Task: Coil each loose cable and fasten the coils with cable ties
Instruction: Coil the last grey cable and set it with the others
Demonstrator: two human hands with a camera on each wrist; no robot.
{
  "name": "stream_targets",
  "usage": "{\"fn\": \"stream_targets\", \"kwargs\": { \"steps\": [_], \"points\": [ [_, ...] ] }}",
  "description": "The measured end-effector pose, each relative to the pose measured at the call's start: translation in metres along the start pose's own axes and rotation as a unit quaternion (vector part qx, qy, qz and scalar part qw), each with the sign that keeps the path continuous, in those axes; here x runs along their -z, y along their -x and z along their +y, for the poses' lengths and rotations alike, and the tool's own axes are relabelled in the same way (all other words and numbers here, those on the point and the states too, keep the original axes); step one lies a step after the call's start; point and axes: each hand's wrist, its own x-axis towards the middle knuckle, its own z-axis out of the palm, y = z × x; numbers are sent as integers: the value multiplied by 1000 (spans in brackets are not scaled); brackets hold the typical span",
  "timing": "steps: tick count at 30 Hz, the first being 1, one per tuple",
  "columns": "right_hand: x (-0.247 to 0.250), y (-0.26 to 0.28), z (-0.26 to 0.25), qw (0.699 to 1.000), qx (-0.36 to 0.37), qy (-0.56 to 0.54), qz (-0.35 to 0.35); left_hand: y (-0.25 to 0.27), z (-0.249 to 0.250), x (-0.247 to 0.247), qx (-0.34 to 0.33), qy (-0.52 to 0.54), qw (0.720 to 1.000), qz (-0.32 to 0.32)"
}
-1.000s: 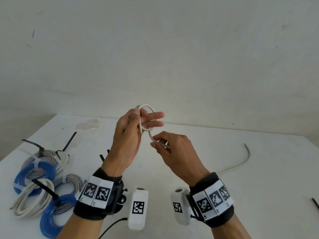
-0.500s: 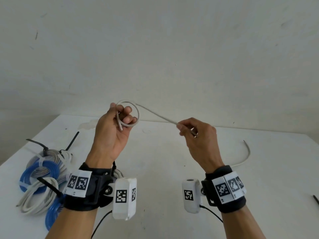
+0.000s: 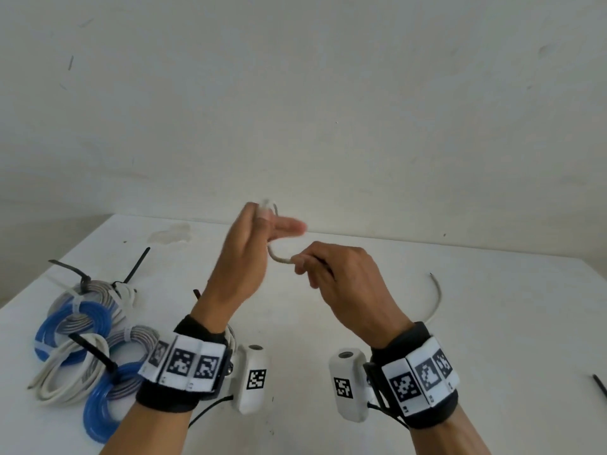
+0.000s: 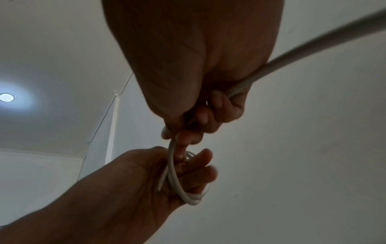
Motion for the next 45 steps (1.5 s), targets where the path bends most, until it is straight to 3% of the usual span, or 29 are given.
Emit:
{"fn": "stream_targets", "kwargs": {
  "steps": [2, 5, 10, 15, 19, 22, 24, 26, 28, 30, 32, 35, 37, 38, 39, 41, 45],
  "points": [
    [3, -2, 4, 998, 0, 5, 60, 5, -3, -9, -27, -70, 996, -49],
    [5, -1, 10, 989, -12, -44, 138, 9, -4, -20, -24, -77, 991, -104],
    [7, 1, 5, 971, -8, -110, 213, 12, 10, -23, 93, 53, 980, -169],
    [0, 0, -3, 959, -52, -182, 213, 10, 10, -23, 160, 226, 937, -215],
    [-6, 1, -8, 954, -55, -180, 233, 9, 14, -18, 204, 274, 913, -223],
    [-7, -2, -1, 961, -24, -180, 209, 3, 15, -10, 219, 368, 890, -159],
    [-5, -3, 9, 960, -29, -181, 213, -4, 14, 3, 216, 497, 837, -77],
    [-3, -1, 15, 957, -66, -179, 219, -9, 10, 21, 176, 580, 795, 9],
    [-1, 0, 17, 961, -98, -160, 202, -12, 7, 37, 133, 602, 783, 82],
    [-3, 0, 16, 977, -90, -93, 169, -12, 4, 43, 106, 592, 789, 128],
    [-6, 0, 11, 988, -66, -18, 140, -13, 4, 38, 80, 555, 817, 138],
    [-7, 2, 4, 989, -44, 32, 136, -11, 6, 20, 32, 398, 912, 95],
    [-4, 2, 0, 988, -30, 41, 148, -4, 9, 6, -13, 176, 983, 52],
    [-2, 2, -2, 987, -21, 44, 154, 1, 10, -1, -26, 69, 997, 29],
    [0, 2, -3, 987, -11, 43, 155, 5, 9, -9, -37, -1, 999, 5],
    [5, 2, -3, 990, -4, 23, 141, 12, 6, -20, -38, -38, 997, -53],
    [13, 2, 0, 987, -11, -66, 147, 11, 15, -22, 61, -8, 988, -144]
  ]
}}
